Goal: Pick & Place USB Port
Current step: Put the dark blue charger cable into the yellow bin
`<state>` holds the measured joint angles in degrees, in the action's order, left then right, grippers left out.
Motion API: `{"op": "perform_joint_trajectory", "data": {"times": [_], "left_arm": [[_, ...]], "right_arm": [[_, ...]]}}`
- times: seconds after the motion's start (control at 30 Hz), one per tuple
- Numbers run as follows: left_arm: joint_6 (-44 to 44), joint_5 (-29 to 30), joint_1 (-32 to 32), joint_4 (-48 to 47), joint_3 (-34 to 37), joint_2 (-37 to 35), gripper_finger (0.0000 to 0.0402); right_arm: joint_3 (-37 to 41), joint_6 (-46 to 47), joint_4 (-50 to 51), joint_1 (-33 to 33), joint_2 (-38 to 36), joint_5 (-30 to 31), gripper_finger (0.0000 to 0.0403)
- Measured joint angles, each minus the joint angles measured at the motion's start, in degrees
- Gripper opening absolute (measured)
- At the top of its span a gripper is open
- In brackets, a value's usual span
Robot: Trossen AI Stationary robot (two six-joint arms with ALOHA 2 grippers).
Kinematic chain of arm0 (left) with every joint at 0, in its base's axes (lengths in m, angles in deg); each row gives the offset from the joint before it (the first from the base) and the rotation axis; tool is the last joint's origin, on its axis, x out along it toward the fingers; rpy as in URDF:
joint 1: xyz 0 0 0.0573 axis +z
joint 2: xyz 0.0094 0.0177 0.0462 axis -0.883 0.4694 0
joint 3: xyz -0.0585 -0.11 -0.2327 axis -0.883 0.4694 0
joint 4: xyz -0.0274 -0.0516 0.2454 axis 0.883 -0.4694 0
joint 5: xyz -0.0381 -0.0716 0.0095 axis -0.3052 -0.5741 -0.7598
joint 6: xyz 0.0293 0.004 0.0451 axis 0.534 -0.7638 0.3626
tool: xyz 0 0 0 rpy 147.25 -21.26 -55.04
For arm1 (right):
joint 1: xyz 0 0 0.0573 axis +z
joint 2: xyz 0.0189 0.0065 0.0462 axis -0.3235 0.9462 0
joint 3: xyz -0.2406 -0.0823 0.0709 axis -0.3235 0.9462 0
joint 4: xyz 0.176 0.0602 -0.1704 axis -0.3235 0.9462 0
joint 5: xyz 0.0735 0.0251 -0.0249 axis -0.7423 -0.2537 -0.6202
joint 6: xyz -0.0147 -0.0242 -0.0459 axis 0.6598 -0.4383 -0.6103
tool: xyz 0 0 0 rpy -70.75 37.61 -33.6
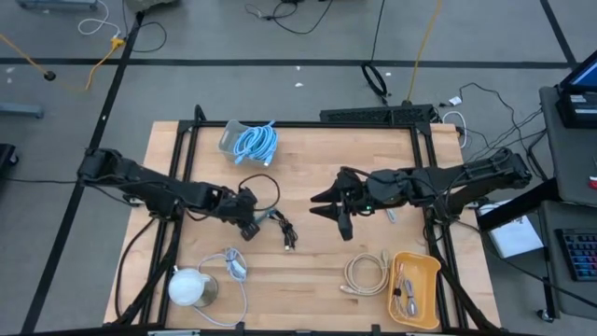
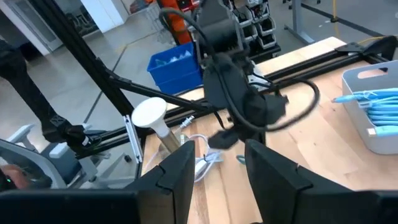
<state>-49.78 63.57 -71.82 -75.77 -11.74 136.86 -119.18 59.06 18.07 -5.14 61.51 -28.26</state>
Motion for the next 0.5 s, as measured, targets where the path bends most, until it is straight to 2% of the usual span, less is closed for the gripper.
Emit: {"op": "perform_joint_trajectory", "data": {"times": [0.13, 0.23, 0.5], "left_arm": [[0.1, -0.5, 0.1, -4.3, 0.0, -2.5, 0.0003], [0.0, -4.4, 0.1, -4.9, 0.0, -2.4, 0.0031], [-3.8, -5.8, -1.4, -6.3, 0.0, -2.0, 0.0194]], "right_arm": [[0.7, 0.0, 0.1, -0.2, 0.0, 0.2, 0.0132], [1.4, 0.4, 0.1, -0.2, 0.0, 0.2, 0.0132], [2.7, 2.2, 0.2, -0.2, 0.0, 0.1, 0.0132]]}}
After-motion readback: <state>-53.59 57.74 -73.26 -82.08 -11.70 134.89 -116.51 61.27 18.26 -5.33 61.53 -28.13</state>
